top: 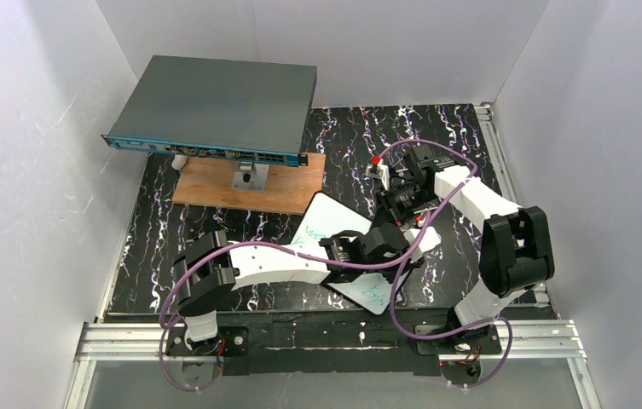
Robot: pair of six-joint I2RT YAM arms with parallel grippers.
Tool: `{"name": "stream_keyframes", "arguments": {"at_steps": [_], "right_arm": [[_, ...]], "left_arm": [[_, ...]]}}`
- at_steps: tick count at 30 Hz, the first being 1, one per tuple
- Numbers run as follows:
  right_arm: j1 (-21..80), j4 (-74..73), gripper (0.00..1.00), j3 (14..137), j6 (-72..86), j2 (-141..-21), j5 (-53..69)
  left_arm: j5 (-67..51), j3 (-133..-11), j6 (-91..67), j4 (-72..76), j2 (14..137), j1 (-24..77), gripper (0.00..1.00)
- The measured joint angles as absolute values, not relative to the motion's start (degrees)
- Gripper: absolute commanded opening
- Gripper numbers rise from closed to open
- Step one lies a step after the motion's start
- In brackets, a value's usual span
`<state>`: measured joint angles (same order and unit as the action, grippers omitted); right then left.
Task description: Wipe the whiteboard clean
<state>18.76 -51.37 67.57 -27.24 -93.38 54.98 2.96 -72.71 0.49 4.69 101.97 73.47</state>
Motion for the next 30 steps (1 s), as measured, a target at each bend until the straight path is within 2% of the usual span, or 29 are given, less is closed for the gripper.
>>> {"name": "stream_keyframes", "arguments": {"at_steps": [14,30], "right_arm": [[18.76,-51.40,0.01,67.57,-27.49,-93.38,55.02],[18.76,-51.55,0.01,67.57,-27.59,-93.38,55.02]], "left_arm": [[12.97,-74.87,2.09,7.22,103.35,75.79,0.00],[8.78,-72.71,-1.32,11.11,103.55,75.96,0.00]]}}
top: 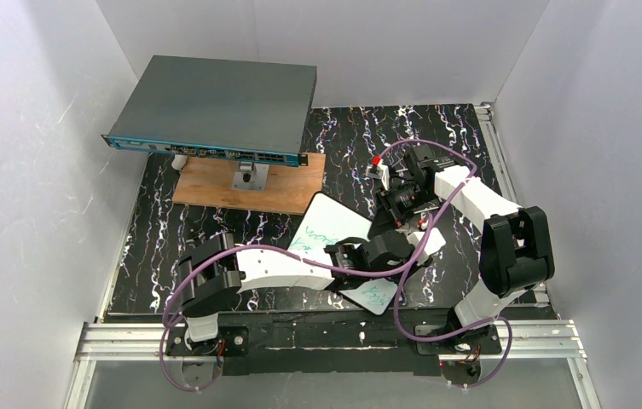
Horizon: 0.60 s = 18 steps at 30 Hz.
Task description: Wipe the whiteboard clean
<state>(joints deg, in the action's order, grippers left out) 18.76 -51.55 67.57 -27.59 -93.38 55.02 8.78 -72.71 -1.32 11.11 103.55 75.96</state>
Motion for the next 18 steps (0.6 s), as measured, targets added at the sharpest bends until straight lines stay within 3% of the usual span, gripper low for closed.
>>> {"name": "stream_keyframes", "arguments": {"at_steps": [18], "right_arm": [[18.76,-51.27,0.01,67.57,-27.68,-93.38,55.24]], "left_arm": [[13.17,-74.26,0.62,5.76,103.57,76.16,0.00]]}}
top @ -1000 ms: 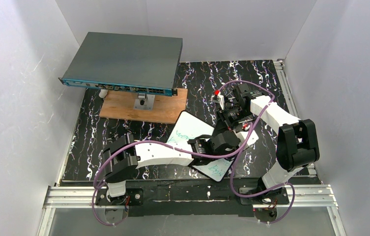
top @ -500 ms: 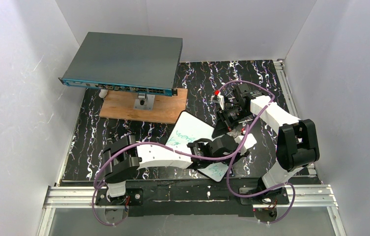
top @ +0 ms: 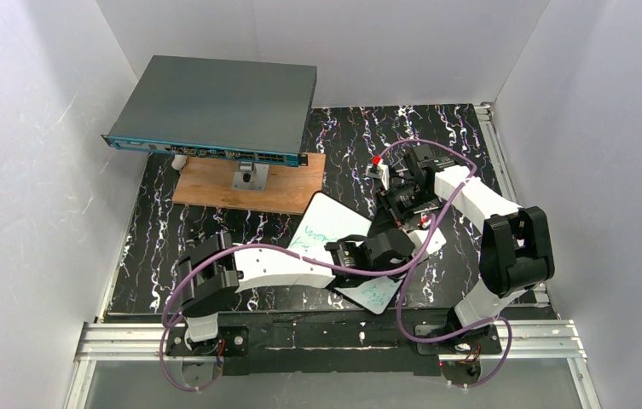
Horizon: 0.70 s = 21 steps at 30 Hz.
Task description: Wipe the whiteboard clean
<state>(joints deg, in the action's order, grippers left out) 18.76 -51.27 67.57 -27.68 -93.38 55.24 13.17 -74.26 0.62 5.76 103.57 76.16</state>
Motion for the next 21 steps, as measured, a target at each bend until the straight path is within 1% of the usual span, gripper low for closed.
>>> {"name": "stream_keyframes", "arguments": {"at_steps": [7,21], "right_arm": [[18.76,-51.16,0.01,67.57,-27.66,-93.38,55.24],[18.76,-51.68,0.01,67.57,-27.64,-93.38,55.24]], "left_arm": [[12.67,-75.50,1.89,4.47,103.50,75.26,0.00],[10.22,-74.94,-3.84,5.04,104.38,77.12,0.00]]}}
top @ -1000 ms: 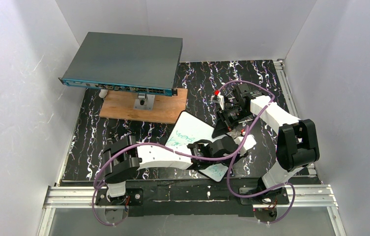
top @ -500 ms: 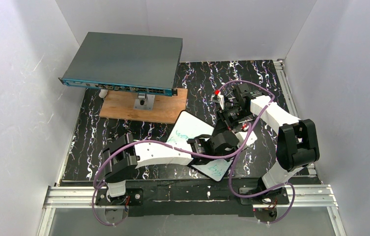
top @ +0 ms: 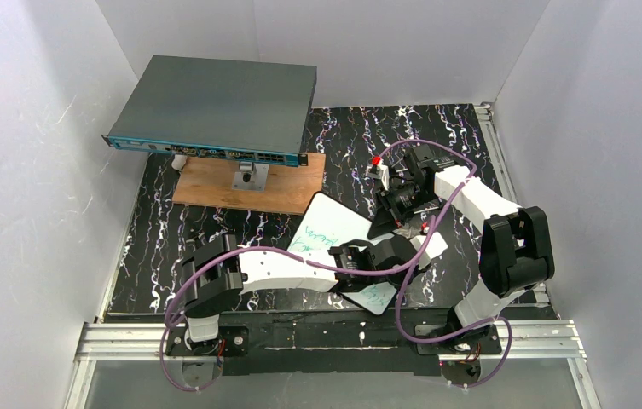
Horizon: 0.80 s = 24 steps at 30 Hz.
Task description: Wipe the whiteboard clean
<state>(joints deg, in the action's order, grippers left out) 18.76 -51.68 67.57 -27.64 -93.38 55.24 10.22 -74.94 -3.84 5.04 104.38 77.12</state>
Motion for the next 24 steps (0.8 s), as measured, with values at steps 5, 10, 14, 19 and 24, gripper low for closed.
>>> {"name": "stream_keyframes", "arguments": {"at_steps": [5,10,14,19,24], "right_arm": [[18.76,-51.68,0.01,67.57,-27.73,-93.38,55.24],[18.76,-51.48,0.01,67.57,-27.94,-93.38,55.37],[18.76,-51.24,0.01,67.57,-28.10,-93.38,55.53],[18.76,-51.13,0.01,67.57,-28.27,-93.38,55.51],[18.76,-51.13,0.01,67.57,-28.25,-93.38,55.51]], "left_arm": [[10.28,-74.61,-4.12,4.86,104.66,77.38,0.00],[13.02,-74.91,-2.33,3.09,104.68,77.67,0.00],[14.57,-75.92,0.19,1.17,104.68,77.43,0.00],[14.20,-77.10,2.46,0.75,104.62,76.34,0.00],[12.40,-77.49,3.20,0.80,104.62,75.83,0.00]]}}
